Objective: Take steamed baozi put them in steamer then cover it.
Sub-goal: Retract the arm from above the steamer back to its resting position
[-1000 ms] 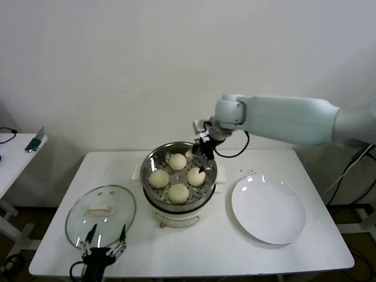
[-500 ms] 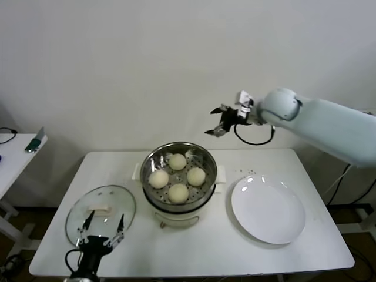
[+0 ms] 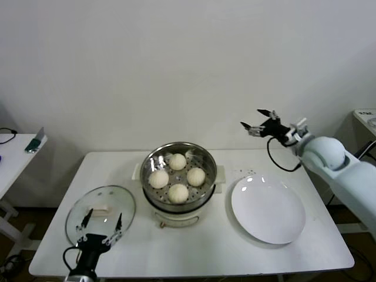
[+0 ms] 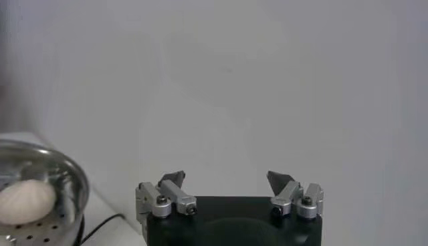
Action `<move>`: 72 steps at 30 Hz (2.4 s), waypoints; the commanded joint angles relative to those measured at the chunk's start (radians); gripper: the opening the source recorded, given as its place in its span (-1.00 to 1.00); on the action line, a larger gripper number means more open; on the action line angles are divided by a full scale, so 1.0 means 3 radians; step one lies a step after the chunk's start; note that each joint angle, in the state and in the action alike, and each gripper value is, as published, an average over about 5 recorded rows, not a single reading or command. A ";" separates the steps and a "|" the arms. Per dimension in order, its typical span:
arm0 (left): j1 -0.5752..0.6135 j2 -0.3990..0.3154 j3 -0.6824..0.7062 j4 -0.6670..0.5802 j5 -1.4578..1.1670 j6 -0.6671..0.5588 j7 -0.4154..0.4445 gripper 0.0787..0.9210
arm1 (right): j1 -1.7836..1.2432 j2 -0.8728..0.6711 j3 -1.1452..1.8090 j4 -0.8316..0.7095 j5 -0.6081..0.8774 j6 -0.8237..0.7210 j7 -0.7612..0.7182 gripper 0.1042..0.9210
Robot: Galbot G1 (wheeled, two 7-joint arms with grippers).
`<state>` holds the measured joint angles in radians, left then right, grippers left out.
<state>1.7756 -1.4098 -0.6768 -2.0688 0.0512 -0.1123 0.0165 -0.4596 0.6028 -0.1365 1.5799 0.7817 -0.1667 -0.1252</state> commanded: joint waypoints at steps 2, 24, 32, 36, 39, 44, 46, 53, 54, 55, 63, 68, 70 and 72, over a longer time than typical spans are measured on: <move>-0.0022 0.0028 -0.0067 0.0036 0.0264 -0.0075 -0.0081 0.77 | -0.2918 0.0797 0.2463 0.0256 -0.0643 0.0925 0.0015 0.76; -0.0337 0.0546 0.0019 0.1124 0.3914 0.0437 -0.1730 0.77 | -0.3661 0.2026 0.2352 0.0130 -0.1080 0.1737 0.0041 0.76; -0.0828 0.0495 0.0144 0.1711 0.4158 0.0530 -0.1677 0.77 | -0.3698 0.2092 0.2367 0.0161 -0.1148 0.1769 0.0054 0.76; -0.1031 0.0498 0.0188 0.1924 0.4195 0.0553 -0.1646 0.77 | -0.3716 0.2091 0.2395 0.0178 -0.1148 0.1772 0.0057 0.76; -0.1157 0.0501 0.0224 0.2047 0.4194 0.0574 -0.1600 0.77 | -0.3733 0.2099 0.2410 0.0179 -0.1145 0.1778 0.0061 0.76; -0.1351 0.0527 0.0260 0.2233 0.4165 0.0604 -0.1559 0.77 | -0.3764 0.2126 0.2436 0.0181 -0.1121 0.1791 0.0071 0.76; -0.1419 0.0547 0.0272 0.2275 0.4136 0.0610 -0.1554 0.77 | -0.3775 0.2135 0.2448 0.0175 -0.1114 0.1806 0.0071 0.76; -0.1576 0.0604 0.0314 0.2452 0.4076 0.0583 -0.1508 0.77 | -0.3812 0.2161 0.2480 0.0174 -0.1125 0.1853 0.0068 0.76; -0.1579 0.0608 0.0316 0.2466 0.4072 0.0573 -0.1505 0.75 | -0.3813 0.2165 0.2487 0.0175 -0.1124 0.1859 0.0068 0.76; -0.1577 0.0611 0.0316 0.2470 0.4068 0.0564 -0.1500 0.74 | -0.3815 0.2168 0.2493 0.0175 -0.1123 0.1865 0.0069 0.76; -0.1472 0.0623 0.0311 0.2394 0.4054 0.0513 -0.1484 0.24 | -0.3811 0.2186 0.2492 0.0155 -0.1135 0.1885 0.0069 0.76; -0.1434 0.0623 0.0313 0.2355 0.4042 0.0522 -0.1477 -0.08 | -0.3790 0.2209 0.2485 0.0156 -0.1154 0.1880 0.0075 0.76; -0.1416 0.0628 0.0313 0.2313 0.4025 0.0534 -0.1463 -0.23 | -0.3786 0.2214 0.2484 0.0162 -0.1160 0.1877 0.0076 0.76; -0.1393 0.0638 0.0310 0.2244 0.3993 0.0548 -0.1436 -0.37 | -0.3783 0.2217 0.2484 0.0168 -0.1166 0.1875 0.0076 0.76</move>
<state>1.3567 -1.2245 -0.5852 -1.3778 1.2594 0.0470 -0.4250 -1.5943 1.2637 0.6071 1.6270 0.4357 0.3942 -0.1029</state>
